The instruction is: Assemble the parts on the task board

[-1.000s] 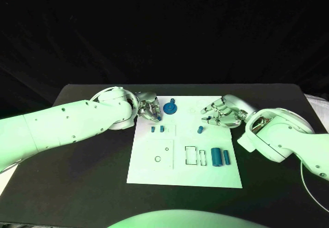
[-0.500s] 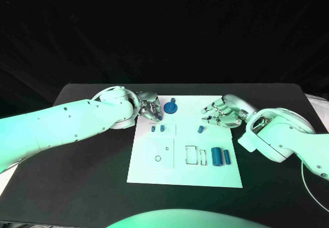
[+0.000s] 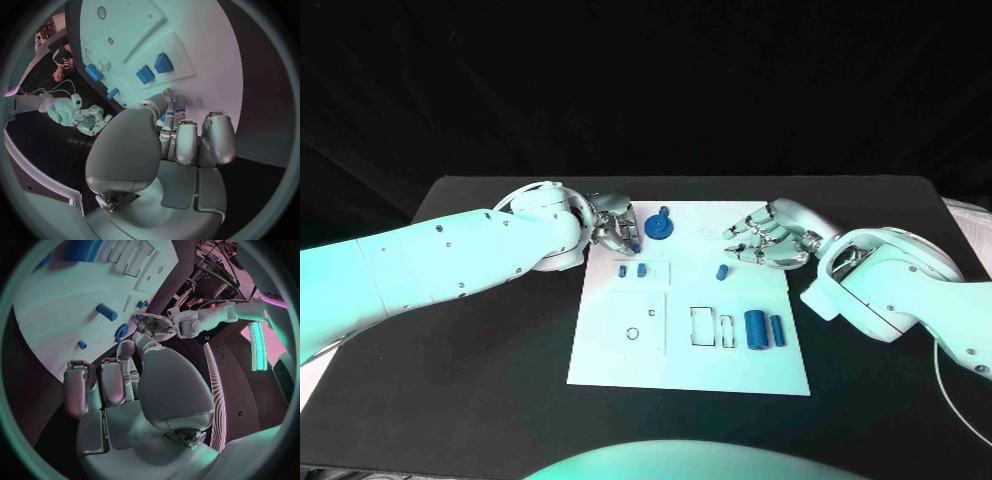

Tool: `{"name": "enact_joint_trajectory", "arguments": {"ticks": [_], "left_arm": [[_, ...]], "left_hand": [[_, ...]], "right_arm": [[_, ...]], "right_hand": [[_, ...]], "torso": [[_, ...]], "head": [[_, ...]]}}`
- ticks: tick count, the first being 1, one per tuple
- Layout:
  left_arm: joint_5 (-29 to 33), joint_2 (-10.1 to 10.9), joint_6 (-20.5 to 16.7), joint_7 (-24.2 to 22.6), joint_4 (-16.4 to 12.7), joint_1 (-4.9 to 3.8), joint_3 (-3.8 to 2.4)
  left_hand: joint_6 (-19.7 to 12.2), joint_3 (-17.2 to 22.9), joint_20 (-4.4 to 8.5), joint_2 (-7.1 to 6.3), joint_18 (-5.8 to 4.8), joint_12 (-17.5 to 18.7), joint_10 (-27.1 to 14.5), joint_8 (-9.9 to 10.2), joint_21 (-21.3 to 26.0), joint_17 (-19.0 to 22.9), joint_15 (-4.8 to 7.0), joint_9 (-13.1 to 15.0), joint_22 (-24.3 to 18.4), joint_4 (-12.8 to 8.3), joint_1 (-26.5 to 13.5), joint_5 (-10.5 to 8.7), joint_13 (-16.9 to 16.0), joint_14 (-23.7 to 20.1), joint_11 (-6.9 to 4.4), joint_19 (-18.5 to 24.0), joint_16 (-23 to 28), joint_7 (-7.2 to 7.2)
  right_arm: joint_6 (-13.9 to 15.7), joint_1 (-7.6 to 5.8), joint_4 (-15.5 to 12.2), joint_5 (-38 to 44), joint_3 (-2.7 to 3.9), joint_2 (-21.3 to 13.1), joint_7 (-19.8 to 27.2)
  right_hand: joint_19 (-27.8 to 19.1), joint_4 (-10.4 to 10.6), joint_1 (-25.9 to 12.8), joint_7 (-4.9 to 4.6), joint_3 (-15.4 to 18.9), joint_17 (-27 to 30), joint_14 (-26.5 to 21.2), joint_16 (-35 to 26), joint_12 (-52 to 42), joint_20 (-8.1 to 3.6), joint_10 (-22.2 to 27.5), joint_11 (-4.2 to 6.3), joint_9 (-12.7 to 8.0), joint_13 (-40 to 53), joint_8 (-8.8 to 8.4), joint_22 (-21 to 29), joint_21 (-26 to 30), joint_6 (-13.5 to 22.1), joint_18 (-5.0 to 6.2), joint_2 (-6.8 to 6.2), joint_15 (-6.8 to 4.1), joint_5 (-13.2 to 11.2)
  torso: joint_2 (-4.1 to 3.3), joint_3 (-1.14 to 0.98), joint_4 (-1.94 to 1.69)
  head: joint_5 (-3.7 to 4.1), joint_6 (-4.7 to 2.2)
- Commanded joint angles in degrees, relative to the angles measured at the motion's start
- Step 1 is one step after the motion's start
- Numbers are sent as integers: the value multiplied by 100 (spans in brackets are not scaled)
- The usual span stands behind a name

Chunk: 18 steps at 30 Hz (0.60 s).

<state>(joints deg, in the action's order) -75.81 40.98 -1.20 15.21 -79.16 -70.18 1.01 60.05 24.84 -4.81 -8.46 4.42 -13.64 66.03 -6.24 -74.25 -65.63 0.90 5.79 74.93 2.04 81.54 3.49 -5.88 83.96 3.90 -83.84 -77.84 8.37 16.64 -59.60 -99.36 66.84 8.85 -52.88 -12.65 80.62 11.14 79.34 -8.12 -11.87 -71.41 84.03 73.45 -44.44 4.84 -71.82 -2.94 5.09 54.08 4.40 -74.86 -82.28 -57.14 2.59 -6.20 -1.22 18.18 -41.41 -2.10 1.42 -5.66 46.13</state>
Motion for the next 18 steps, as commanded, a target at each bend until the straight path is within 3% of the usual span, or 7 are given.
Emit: {"name": "enact_joint_trajectory", "arguments": {"ticks": [1,10,18], "left_arm": [[-14,-11,68,20,-9,-1,-1],[-13,42,6,99,19,-1,-1],[156,245,-145,-78,-72,-6,-8]], "left_hand": [[-66,14,-45,-23,-72,35,-6,44,-2,7,-41,-15,283,-26,-63,-22,-8,100,44,-25,-23,9],[-505,27,-104,-119,-62,213,-114,270,64,88,-111,-135,250,-69,-88,-23,-8,72,132,-2,6,107],[-437,200,-145,-33,-24,321,-230,165,236,180,-152,-117,137,-215,118,-19,1,27,177,72,46,138]], "right_arm": [[-39,6,-5,22,0,1,43],[-39,8,13,22,0,-8,29],[129,8,71,40,0,-30,61]], "right_hand": [[-27,24,68,-4,-15,10,187,-34,-21,-3,26,14,9,2,-31,0,23,-24,92,5,-24,26],[-68,26,76,-5,-24,95,171,-118,136,-3,102,13,8,-120,-33,63,59,-18,107,6,-23,30],[-239,91,160,-35,-214,603,82,-671,1553,6,595,-7,0,-1333,-38,360,257,39,168,-33,-4,34]], "torso": [[0,1,1],[1,-2,-3],[2,8,4]], "head": [[-3,0],[13,-6],[35,-15]]}}
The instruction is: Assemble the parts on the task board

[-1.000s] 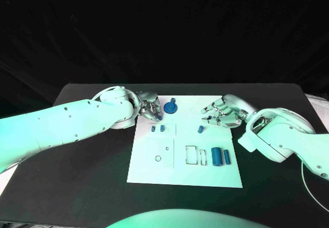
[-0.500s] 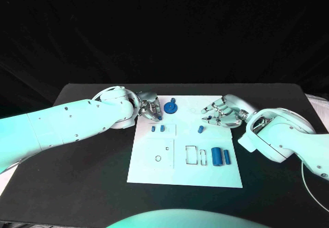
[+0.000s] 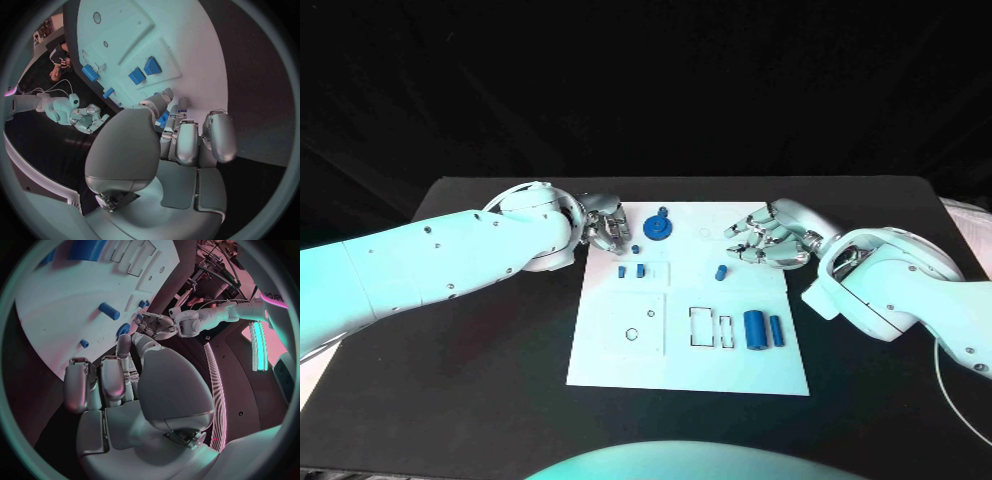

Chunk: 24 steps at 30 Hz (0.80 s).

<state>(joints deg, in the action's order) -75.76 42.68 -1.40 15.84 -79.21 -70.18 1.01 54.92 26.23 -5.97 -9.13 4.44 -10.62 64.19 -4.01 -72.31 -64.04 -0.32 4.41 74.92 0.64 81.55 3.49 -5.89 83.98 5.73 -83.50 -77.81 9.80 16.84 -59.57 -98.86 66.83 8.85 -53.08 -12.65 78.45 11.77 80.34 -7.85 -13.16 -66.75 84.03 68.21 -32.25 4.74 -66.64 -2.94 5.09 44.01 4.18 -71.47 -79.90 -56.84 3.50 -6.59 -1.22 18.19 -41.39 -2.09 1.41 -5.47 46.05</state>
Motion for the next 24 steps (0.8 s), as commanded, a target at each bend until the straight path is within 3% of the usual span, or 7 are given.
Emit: {"name": "enact_joint_trajectory", "arguments": {"ticks": [1,5,9,13,14,18,24], "left_arm": [[297,126,-197,-221,-94,-12,-12],[1294,329,-750,-734,-196,-54,-20],[3165,557,-1542,-1612,-429,-74,-14],[5102,768,-2081,-2531,-782,-70,23],[5898,844,-2178,-2862,-925,-63,44],[7501,983,-2066,-3304,-1140,-50,102],[8236,1065,-1969,-3584,-1218,-43,158]], "left_hand": [[115,102,-31,49,-21,20,-40,-82,57,27,-30,29,128,-106,154,-19,0,21,-8,47,44,-8],[431,313,-24,131,107,-5,-2,-287,630,613,-6,103,-279,-248,283,-19,-19,-202,-17,304,370,-38],[452,388,-15,200,317,-159,108,-360,1685,1576,3,116,-1010,-267,175,-16,-91,-646,-40,821,1016,-19],[419,264,-23,218,440,-327,121,-390,2415,2161,-9,114,-1507,-180,-39,-21,-179,-951,-60,1182,1438,-20],[395,199,-25,227,456,-405,114,-396,2538,2214,-4,111,-1588,-147,-108,-21,-221,-993,-68,1240,1481,-31],[361,0,-22,284,469,-653,65,-435,2713,2274,5,115,-1706,-66,-260,-20,-358,-1043,-92,1284,1509,-59],[345,-235,-22,344,489,-898,-63,-501,2910,2352,8,128,-1843,-25,-338,-2,-494,-1100,-102,1314,1535,-72]], "right_arm": [[133,5,34,65,0,-16,78],[177,5,101,207,0,-57,191],[128,5,173,560,2,-109,297],[39,5,233,1186,4,-145,226],[7,3,252,1457,5,-149,150],[-91,-2,319,2241,7,-124,-142],[-249,-11,400,2962,8,-48,-496]], "right_hand": [[-20,32,88,-69,-140,205,80,-218,522,19,126,-17,5,-506,-5,26,27,-7,77,-1,-2,35],[-33,-8,210,-100,-313,385,63,-399,1133,45,485,-98,29,-1038,38,57,52,-113,82,-35,40,31],[-81,-58,259,-129,-455,557,54,-572,1845,120,465,-166,58,-1869,74,130,109,-253,103,-152,106,-82],[-99,-150,320,-28,-511,690,50,-697,2107,108,313,-128,91,-2325,119,159,135,-427,109,-195,80,-136],[-98,-177,333,-4,-519,711,53,-716,2169,102,276,-116,99,-2447,127,160,139,-473,108,-210,70,-152],[-102,-231,355,46,-546,800,54,-795,2307,94,261,-110,108,-2712,122,177,155,-542,112,-235,69,-236],[-177,-207,305,96,-579,912,52,-895,2462,111,340,-136,103,-3004,81,301,243,-573,135,-282,92,-464]], "torso": [[1,7,2],[16,-3,-12],[5,-10,-9],[7,3,-10],[10,0,-7],[14,-3,-19],[-1,1,-15]], "head": [[26,-7],[76,-34],[122,-94],[247,-122],[290,-123],[415,-164],[472,-214]]}}
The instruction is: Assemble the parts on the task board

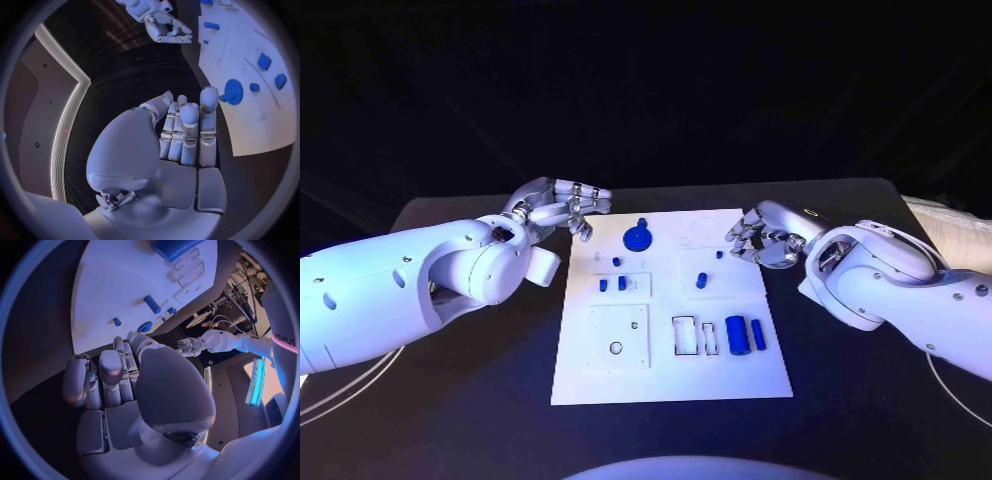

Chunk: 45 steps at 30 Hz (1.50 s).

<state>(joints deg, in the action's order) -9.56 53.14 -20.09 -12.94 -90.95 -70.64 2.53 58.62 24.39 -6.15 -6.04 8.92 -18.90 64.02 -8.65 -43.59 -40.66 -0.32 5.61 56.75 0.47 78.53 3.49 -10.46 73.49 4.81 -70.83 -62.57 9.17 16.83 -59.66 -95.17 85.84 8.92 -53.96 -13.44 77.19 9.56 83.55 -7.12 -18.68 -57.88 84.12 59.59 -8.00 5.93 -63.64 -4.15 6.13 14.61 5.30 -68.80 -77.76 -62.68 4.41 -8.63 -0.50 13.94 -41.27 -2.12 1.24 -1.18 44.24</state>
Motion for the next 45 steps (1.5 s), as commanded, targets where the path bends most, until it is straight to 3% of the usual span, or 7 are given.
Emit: {"name": "enact_joint_trajectory", "arguments": {"ticks": [1,6,14,17,22,26,45], "left_arm": [[1675,27,-77,-736,-50,4,11],[1822,42,-15,-824,-87,8,22],[1872,41,50,-855,-167,14,26],[1876,42,73,-861,-185,17,26],[1878,46,107,-860,-208,18,27],[1870,38,149,-858,-224,19,27],[1596,17,125,-710,-183,21,27]], "left_hand": [[-29,-71,-3,44,41,-102,-62,-45,53,20,11,9,-37,-13,-29,-1,-55,-55,-11,45,11,-12],[-37,-143,3,72,43,-223,-119,-79,101,39,16,14,-71,-26,-10,-1,-117,-68,-18,33,8,-20],[-27,-224,10,100,47,-367,-183,-133,168,69,23,25,-116,-36,4,-1,-188,-89,-30,26,10,-34],[-23,-240,11,108,49,-395,-200,-146,189,76,24,28,-130,-35,4,0,-202,-94,-32,28,10,-37],[-8,-255,13,123,50,-436,-217,-171,200,82,27,35,-136,-42,19,1,-220,-98,-37,23,9,-43],[-1,-261,15,130,49,-456,-222,-182,199,83,29,38,-135,-46,26,2,-229,-99,-40,18,7,-44],[-7,-279,21,151,54,-518,-254,-206,241,88,34,40,-164,-65,55,2,-255,-100,-42,15,-1,-44]], "right_arm": [[-274,-3,45,1147,2,61,-462],[-349,-7,107,1442,0,205,-631],[-796,-21,232,1544,-4,423,-673],[-913,-20,320,1543,-13,534,-661],[-895,-16,435,1671,-53,674,-754],[-870,-15,504,1815,-78,754,-856],[-1033,-1,648,1800,-173,914,-783]], "right_hand": [[-63,22,-27,26,-28,38,42,-45,56,-4,57,-25,-5,-103,-45,55,44,20,48,-90,26,-59],[-109,36,-38,27,-50,96,42,-94,115,12,101,-51,-24,-271,-110,142,107,61,67,-113,49,-138],[-117,28,-6,22,-114,142,48,-129,139,-1,100,-15,-21,-425,-117,178,140,17,76,-81,31,-219],[-115,17,9,37,-143,160,51,-142,157,-19,113,7,-19,-489,-121,184,147,2,77,-70,10,-223],[-120,22,1,52,-175,195,51,-170,179,-44,123,24,-20,-572,-130,208,165,-8,82,-50,-14,-247],[-110,14,-2,68,-249,239,56,-204,197,-73,115,39,-24,-713,-145,218,179,-12,81,-29,-30,-439],[101,-94,0,106,-488,156,127,-67,70,-98,-340,98,69,-931,-18,-57,9,-377,20,112,-85,-465]], "torso": [[-12,8,11],[-12,4,23],[-10,7,-16],[-7,-4,1],[-12,-5,11],[-7,-2,-1],[-5,1,6]], "head": [[41,-41],[25,-75],[47,-60],[15,-51],[2,-56],[16,-52],[-35,-17]]}}
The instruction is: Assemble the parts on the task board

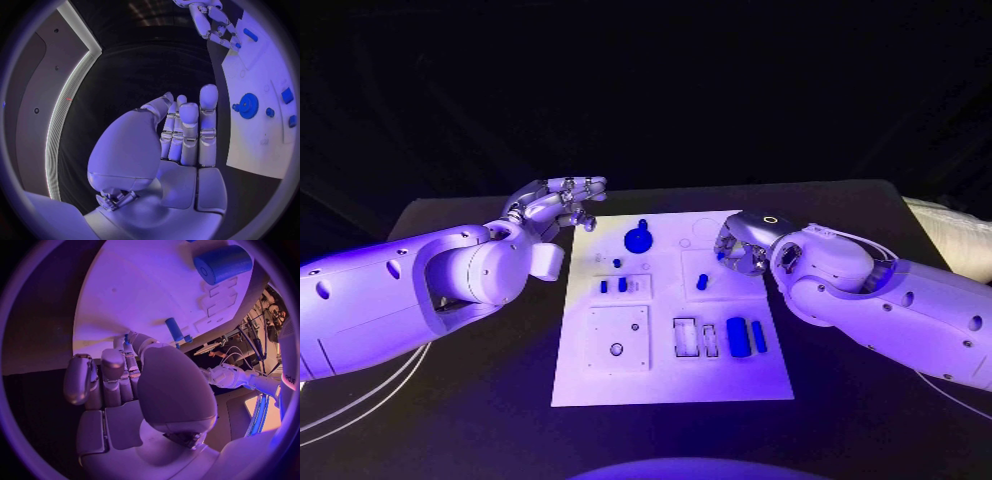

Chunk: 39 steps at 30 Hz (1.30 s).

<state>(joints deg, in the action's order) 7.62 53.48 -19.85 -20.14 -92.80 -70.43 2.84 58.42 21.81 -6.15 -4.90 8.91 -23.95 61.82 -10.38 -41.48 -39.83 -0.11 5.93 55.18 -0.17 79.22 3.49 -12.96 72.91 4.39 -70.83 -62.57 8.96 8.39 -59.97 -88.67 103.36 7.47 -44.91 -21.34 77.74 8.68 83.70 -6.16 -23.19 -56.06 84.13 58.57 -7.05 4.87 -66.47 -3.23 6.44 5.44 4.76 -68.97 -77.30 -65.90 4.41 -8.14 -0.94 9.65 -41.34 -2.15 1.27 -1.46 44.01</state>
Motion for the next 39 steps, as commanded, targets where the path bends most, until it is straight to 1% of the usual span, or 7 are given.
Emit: {"name": "enact_joint_trajectory", "arguments": {"ticks": [1,13,17,23,26,32,39], "left_arm": [[-126,-20,104,15,4,1,-3],[-233,-64,46,42,19,11,-2],[-239,-68,7,20,18,12,-2],[-241,-73,-32,-16,14,12,-3],[-242,-76,-35,-17,14,12,-3],[-242,-83,-30,-11,25,13,-3],[-242,-78,-18,-14,38,14,-3]], "left_hand": [[13,-21,21,37,55,-13,-34,-32,30,4,13,9,-6,-1,-15,2,-5,-42,0,16,-1,-24],[-10,-38,22,30,61,-36,-71,-35,81,25,11,5,-40,-12,-6,2,-14,-53,5,27,6,-18],[-10,-38,22,30,61,-36,-71,-35,81,25,11,5,-40,-12,-6,2,-14,-53,5,27,6,-18],[-22,-45,21,28,58,-48,-85,-34,72,20,9,3,-33,-15,-4,3,-18,-52,8,20,1,-15],[-25,-45,21,31,56,-57,-89,-37,63,1,9,3,-26,-21,4,4,-22,-45,6,14,-11,-15],[-26,-45,21,32,52,-60,-90,-37,45,-17,9,3,-13,-22,6,5,-23,-39,7,7,-21,-15],[-33,-45,22,37,54,-68,-98,-38,58,-25,9,2,-22,-26,12,8,-26,-32,8,7,-30,-13]], "right_arm": [[-183,30,-4,45,-29,9,8],[-49,39,-54,18,-32,14,-4],[112,44,-67,20,-32,9,-12],[518,49,-117,9,-31,-15,-16],[661,50,-178,-8,-29,-58,-22],[741,48,-289,-89,-16,-156,-37],[757,47,-623,-205,10,-323,-52]], "right_hand": [[64,-17,-15,13,-45,-52,135,66,-29,5,-87,11,46,-20,42,-67,-55,-74,15,73,-45,-37],[124,-103,-11,5,-115,-111,155,162,-10,0,-208,11,86,-83,54,-158,-119,-137,-4,137,-48,-146],[150,-142,3,1,-151,-152,163,213,0,-2,-239,11,98,-102,56,-200,-147,-154,-13,155,-50,-187],[173,-158,-14,-7,-164,-197,172,266,5,-2,-271,6,109,-114,61,-239,-173,-172,-21,152,-48,-200],[178,-161,-23,-8,-167,-205,174,278,8,-2,-281,5,113,-119,62,-248,-179,-178,-23,147,-47,-202],[182,-163,-34,-9,-169,-208,175,284,12,-1,-289,5,117,-124,63,-255,-184,-184,-24,145,-47,-204],[183,-165,-42,-11,-175,-209,175,290,16,-2,-298,5,121,-129,65,-256,-185,-192,-24,146,-48,-205]], "torso": [[1,4,4],[-2,3,1],[2,6,6],[7,9,7],[10,9,5],[9,7,3],[9,3,13]], "head": [[-8,9],[7,26],[11,28],[31,21],[33,16],[13,4],[-32,24]]}}
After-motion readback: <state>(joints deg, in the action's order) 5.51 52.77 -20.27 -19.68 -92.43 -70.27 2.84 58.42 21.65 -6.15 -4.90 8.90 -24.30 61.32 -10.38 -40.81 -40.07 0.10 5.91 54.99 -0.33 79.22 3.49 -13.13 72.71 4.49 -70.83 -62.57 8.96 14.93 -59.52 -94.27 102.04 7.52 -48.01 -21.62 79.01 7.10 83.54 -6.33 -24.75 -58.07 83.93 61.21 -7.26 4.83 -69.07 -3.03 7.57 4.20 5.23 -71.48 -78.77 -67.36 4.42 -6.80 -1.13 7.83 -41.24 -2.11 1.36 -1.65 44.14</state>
